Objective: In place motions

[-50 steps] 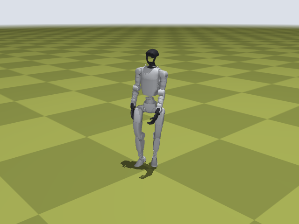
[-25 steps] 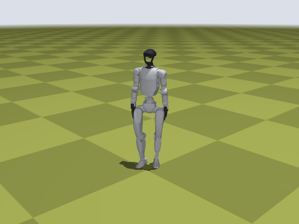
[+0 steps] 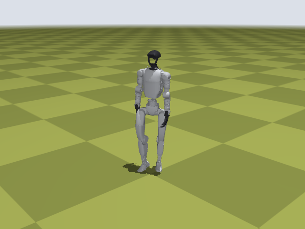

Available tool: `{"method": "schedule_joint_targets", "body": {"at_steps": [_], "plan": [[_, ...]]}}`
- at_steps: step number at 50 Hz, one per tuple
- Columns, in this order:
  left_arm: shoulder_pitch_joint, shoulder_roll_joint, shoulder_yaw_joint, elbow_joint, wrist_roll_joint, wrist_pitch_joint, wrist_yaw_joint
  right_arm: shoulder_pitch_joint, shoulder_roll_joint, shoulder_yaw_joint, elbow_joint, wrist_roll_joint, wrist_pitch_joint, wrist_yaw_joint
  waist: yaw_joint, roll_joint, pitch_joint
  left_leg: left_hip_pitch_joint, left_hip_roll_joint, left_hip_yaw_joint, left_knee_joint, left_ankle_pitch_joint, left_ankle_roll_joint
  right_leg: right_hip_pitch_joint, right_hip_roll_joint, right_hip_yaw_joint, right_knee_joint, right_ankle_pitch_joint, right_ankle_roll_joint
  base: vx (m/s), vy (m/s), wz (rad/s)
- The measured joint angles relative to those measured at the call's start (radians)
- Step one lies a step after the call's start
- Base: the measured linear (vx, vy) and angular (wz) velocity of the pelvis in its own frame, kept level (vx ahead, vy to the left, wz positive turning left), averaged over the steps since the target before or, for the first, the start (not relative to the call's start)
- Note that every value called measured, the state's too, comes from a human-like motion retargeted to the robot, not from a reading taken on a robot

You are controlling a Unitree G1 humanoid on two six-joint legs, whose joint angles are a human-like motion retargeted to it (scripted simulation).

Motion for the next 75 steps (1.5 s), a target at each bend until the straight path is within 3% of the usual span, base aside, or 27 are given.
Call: {"method": "schedule_joint_targets", "body": {"at_steps": [15, 20, 22, 25, 27, 33, 35, 40, 45, 48, 50, 51, 52, 56, 60, 63, 69, 75], "plan": [[0.050, -0.010, 0.015, 0.009, 0.030, 0.007, 0.006, 0.032, -0.038, -0.041, 0.065, 0.032, 0.001, -0.035, 0.020, 0.023, -0.017, 0.014, 0.031, 0.024, 0.009, -0.029, -0.025, -0.003, 0.023, 0.016, 0.000, -0.005, -0.008, -0.01, 0.03, -0.03], [0.107, -0.017, 0.031, 0.029, 0.005, 0.003, 0.051, 0.000, -0.031, -0.020, 0.089, 0.107, -0.038, -0.046, 0.036, 0.024, -0.014, -0.051, 0.051, 0.025, 0.135, -0.040, -0.045, 0.008, 0.015, 0.013, -0.004, -0.012, -0.012, -0.09, 0.12, 0.05], [0.125, -0.027, 0.038, 0.055, -0.027, -0.004, 0.067, -0.028, -0.014, -0.004, 0.087, 0.162, -0.056, -0.048, 0.039, 0.020, -0.005, -0.107, 0.056, 0.013, 0.242, 0.017, -0.056, 0.017, 0.001, 0.007, -0.008, -0.013, -0.010, -0.15, 0.16, 0.33], [0.130, -0.038, 0.061, 0.092, -0.057, 0.006, 0.058, -0.101, 0.021, 0.040, 0.060, 0.251, -0.071, -0.031, 0.026, 0.003, 0.019, -0.262, 0.065, -0.023, 0.510, 0.193, -0.072, 0.028, -0.042, -0.026, -0.017, -0.013, 0.000, -0.26, 0.15, 0.71], [0.137, -0.036, 0.065, 0.108, -0.057, 0.008, 0.047, -0.145, 0.048, 0.073, 0.007, 0.274, -0.080, -0.014, 0.059, -0.021, 0.046, -0.371, 0.056, -0.020, 0.691, 0.290, -0.020, 0.041, -0.058, -0.019, -0.025, -0.009, -0.002, -0.25, 0.06, 0.25], [0.164, -0.017, 0.031, 0.167, 0.022, 0.014, 0.023, -0.288, 0.098, 0.137, -0.162, 0.212, -0.088, 0.034, 0.174, -0.067, 0.098, -0.597, 0.103, 0.085, 1.086, 0.159, 0.080, 0.054, -0.083, -0.020, -0.017, -0.010, -0.031, -0.13, 0.01, -0.04], [0.180, -0.011, 0.020, 0.171, 0.049, 0.011, 0.013, -0.324, 0.108, 0.160, -0.213, 0.189, -0.097, 0.038, 0.181, -0.071, 0.110, -0.631, 0.102, 0.091, 1.133, 0.134, 0.085, 0.060, -0.085, -0.019, -0.013, -0.014, -0.036, -0.05, -0.06, 0.05], [0.207, -0.005, 0.036, 0.181, 0.061, 0.023, 0.022, -0.361, 0.119, 0.205, -0.252, 0.128, -0.123, 0.035, 0.171, -0.064, 0.085, -0.578, 0.085, 0.086, 1.017, 0.139, 0.057, 0.067, -0.078, -0.021, -0.011, -0.029, -0.034, 0.10, -0.11, 0.07], [0.161, 0.010, 0.027, 0.179, -0.032, 0.010, 0.033, -0.308, 0.118, 0.217, -0.190, 0.083, -0.120, 0.035, 0.151, -0.057, 0.081, -0.303, 0.013, -0.016, 0.580, 0.224, -0.023, 0.099, -0.046, -0.020, 0.023, -0.070, -0.031, 0.20, -0.22, -0.05], [0.095, 0.019, -0.007, 0.177, -0.080, -0.016, 0.098, -0.228, 0.101, 0.186, -0.125, 0.056, -0.116, 0.020, 0.204, -0.041, 0.076, -0.084, 0.015, 0.052, 0.271, 0.064, -0.017, 0.087, -0.004, 0.052, 0.094, -0.102, -0.039, 0.33, -0.28, -1.61], [0.041, 0.022, -0.031, 0.180, -0.110, -0.026, 0.158, -0.163, 0.078, 0.154, -0.074, 0.033, -0.109, 0.008, 0.392, -0.015, 0.068, 0.020, 0.011, 0.272, 0.087, 0.011, 0.053, 0.040, 0.070, 0.248, 0.166, -0.079, -0.058, 0.34, -0.23, -2.31], [-0.001, 0.020, -0.061, 0.180, -0.125, -0.026, 0.169, -0.129, 0.059, 0.114, -0.052, 0.023, -0.101, 0.001, 0.179, 0.007, 0.046, 0.001, 0.005, 0.056, 0.074, 0.019, 0.041, 0.044, 0.026, 0.033, 0.192, -0.067, -0.040, 0.18, -0.20, 3.60], [-0.047, 0.019, -0.081, 0.176, -0.136, -0.023, 0.171, -0.100, 0.042, 0.079, -0.030, 0.020, -0.093, -0.005, 0.043, 0.028, 0.039, -0.014, 0.008, -0.079, 0.058, 0.030, 0.031, 0.030, -0.005, -0.105, 0.240, -0.036, -0.028, -0.01, -0.22, 5.06], [-0.236, 0.009, -0.090, 0.071, -0.147, -0.030, 0.094, -0.039, -0.035, -0.038, 0.060, 0.112, -0.073, -0.018, 0.066, 0.068, 0.133, -0.032, 0.068, -0.031, 0.010, 0.065, 0.022, -0.227, -0.061, -0.008, 0.691, 0.191, -0.040, -0.23, -0.19, -0.22], [-0.372, 0.045, -0.143, -0.043, -0.210, -0.033, -0.041, 0.060, -0.103, -0.093, 0.137, 0.218, -0.054, -0.037, -0.022, 0.081, 0.138, -0.045, 0.046, -0.060, -0.028, 0.083, 0.040, -0.461, -0.156, 0.013, 1.064, 0.115, -0.087, -0.01, -0.12, 0.31], [-0.424, 0.032, -0.103, -0.094, -0.127, -0.023, -0.021, 0.136, -0.122, -0.134, 0.137, 0.256, 0.015, -0.095, -0.052, 0.086, 0.161, -0.046, 0.063, -0.078, -0.028, 0.096, 0.034, -0.528, -0.132, 0.036, 1.143, 0.096, -0.059, 0.00, -0.06, 0.25], [-0.413, 0.032, -0.146, -0.100, -0.156, -0.090, -0.012, 0.236, -0.103, -0.147, 0.137, 0.287, 0.031, -0.132, -0.016, 0.071, 0.142, -0.028, 0.068, -0.052, -0.027, 0.082, 0.024, -0.440, -0.097, 0.025, 0.982, 0.104, -0.042, 0.04, -0.07, -0.21], [-0.241, 0.002, -0.095, -0.027, -0.102, -0.084, -0.012, 0.162, -0.064, -0.070, 0.137, 0.266, 0.022, -0.116, 0.019, 0.050, 0.099, 0.009, 0.040, -0.014, -0.002, 0.029, 0.015, -0.133, 0.005, 0.088, 0.409, 0.154, 0.047, 0.06, 0.11, -0.21]]}}
